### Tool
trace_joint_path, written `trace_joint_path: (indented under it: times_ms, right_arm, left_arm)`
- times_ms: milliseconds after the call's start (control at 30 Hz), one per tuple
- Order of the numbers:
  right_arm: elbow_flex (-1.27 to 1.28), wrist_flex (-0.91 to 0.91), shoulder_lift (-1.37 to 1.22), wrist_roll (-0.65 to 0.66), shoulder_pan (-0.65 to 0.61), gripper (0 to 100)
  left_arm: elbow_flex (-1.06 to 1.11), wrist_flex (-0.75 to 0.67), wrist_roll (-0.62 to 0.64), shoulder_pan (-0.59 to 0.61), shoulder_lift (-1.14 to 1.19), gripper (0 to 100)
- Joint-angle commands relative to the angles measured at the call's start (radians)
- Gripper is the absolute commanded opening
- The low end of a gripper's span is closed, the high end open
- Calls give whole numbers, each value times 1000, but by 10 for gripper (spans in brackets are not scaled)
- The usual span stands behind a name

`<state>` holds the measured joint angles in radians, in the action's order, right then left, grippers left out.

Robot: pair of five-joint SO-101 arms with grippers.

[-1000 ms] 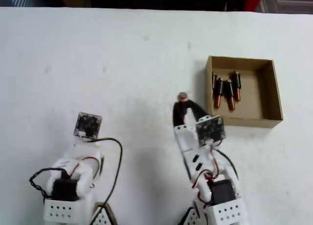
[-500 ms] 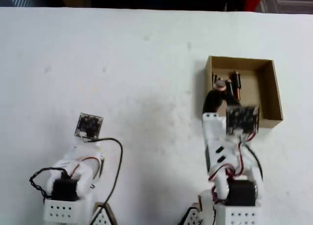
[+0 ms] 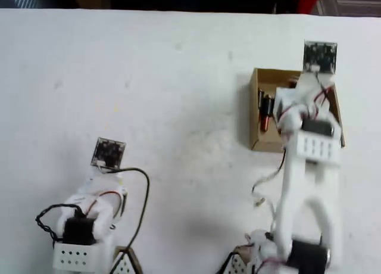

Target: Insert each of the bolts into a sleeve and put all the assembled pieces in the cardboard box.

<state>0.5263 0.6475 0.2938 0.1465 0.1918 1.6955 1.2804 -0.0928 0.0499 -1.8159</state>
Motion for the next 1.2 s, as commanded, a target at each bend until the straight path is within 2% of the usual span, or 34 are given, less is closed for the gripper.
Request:
trace_joint_path:
  times_ms: [0, 233, 367, 600, 733, 1167]
  right_arm:
    - [-203, -30, -171, 17, 38, 16]
    - [-405, -28, -415, 52, 84, 16]
    - [-443, -28, -504, 129, 91, 17]
    - [-479, -30, -598, 149, 119, 17]
    - [-505, -30, -671, 245, 125, 17]
    - [-516, -30, -800, 423, 107, 18]
  left_arm:
    - [-3, 6, -8, 2, -8, 23]
    - [-3, 6, -8, 2, -8, 23]
    - [-3, 6, -8, 2, -8, 23]
    - [-3, 6, -8, 2, -8, 23]
    - [-3, 6, -8, 2, -8, 23]
    - [-3, 6, -6, 2, -8, 23]
